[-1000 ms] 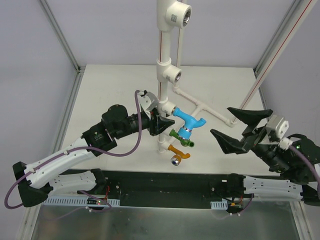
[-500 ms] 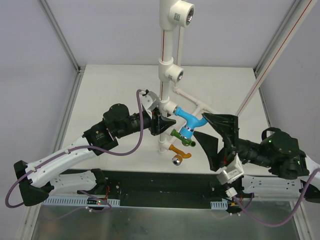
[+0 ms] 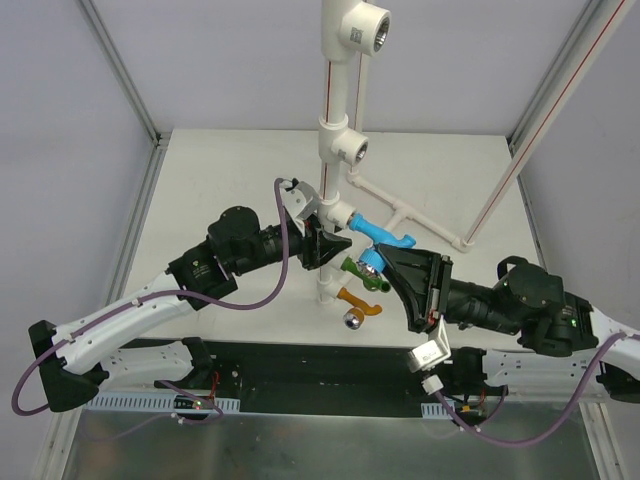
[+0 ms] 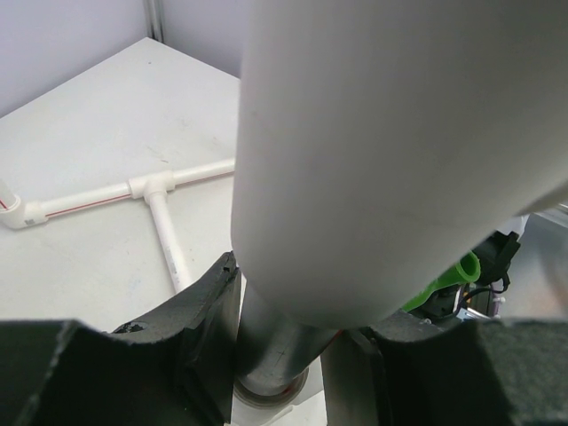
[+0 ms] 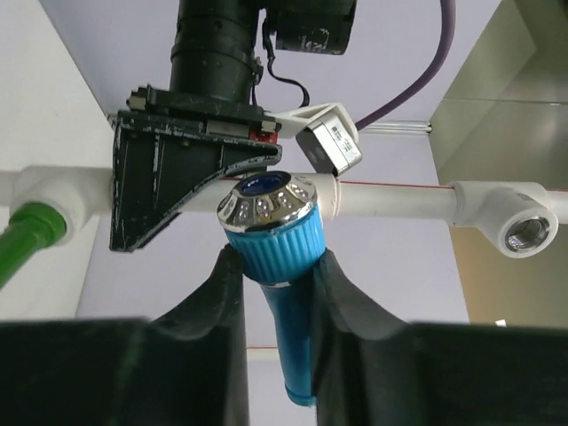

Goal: Install the water faucets
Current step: Screw the water faucet onto the adaptor.

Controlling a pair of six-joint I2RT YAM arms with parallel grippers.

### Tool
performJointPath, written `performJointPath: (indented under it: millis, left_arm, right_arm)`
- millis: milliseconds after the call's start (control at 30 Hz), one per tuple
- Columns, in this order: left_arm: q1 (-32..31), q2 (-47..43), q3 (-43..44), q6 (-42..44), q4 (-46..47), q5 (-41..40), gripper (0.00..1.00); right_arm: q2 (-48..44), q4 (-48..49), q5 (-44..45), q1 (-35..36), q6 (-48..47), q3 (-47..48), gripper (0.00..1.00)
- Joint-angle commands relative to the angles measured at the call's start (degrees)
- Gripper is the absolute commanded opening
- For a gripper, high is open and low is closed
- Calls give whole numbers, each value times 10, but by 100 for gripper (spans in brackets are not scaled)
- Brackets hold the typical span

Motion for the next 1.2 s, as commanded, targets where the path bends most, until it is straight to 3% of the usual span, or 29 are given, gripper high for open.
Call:
performJointPath:
  millis: [0, 133, 300, 567, 600, 633, 667, 767, 867, 967, 1100, 1167]
  left_arm:
    - [-4, 6, 4, -93, -53, 9, 0]
    - [-3, 2, -1, -94, -54, 9, 0]
    - [-4, 3, -5, -94, -51, 8, 0]
    - [-3, 18, 4, -99, -46, 17, 0]
    - [-3, 21, 5, -99, -44, 21, 0]
    - [-4, 22, 6, -102, -43, 23, 0]
    - [-3, 21, 6, -104, -41, 24, 0]
    - [-3, 21, 7, -109, -37, 28, 0]
    - [-4, 15, 2, -110, -36, 25, 0]
    - [-3, 10, -1, -110, -36, 21, 0]
    - [-3, 10, 1, -109, -36, 22, 0]
    - [-3, 12, 0, -110, -36, 22, 0]
  right_arm:
    - [-11, 38, 8, 3, 109, -48, 0]
    - [-20, 166, 80, 20, 385, -82, 0]
    - [-8, 178, 178, 21, 801, -41, 0]
    - [-36, 144, 326, 21, 1743, -70, 1]
    - [-44, 145, 326, 21, 1847, -91, 3]
    - [-45, 174, 320, 21, 1879, -106, 6]
    - [-45, 209, 315, 21, 1865, -113, 12]
    - [-56, 159, 351, 21, 1791, -84, 53]
    - [-87, 149, 417, 21, 1671, -94, 73]
    - [-121, 157, 479, 21, 1551, -104, 83]
    - [-140, 181, 516, 21, 1240, -86, 88]
    - [-142, 216, 486, 21, 1086, -77, 88]
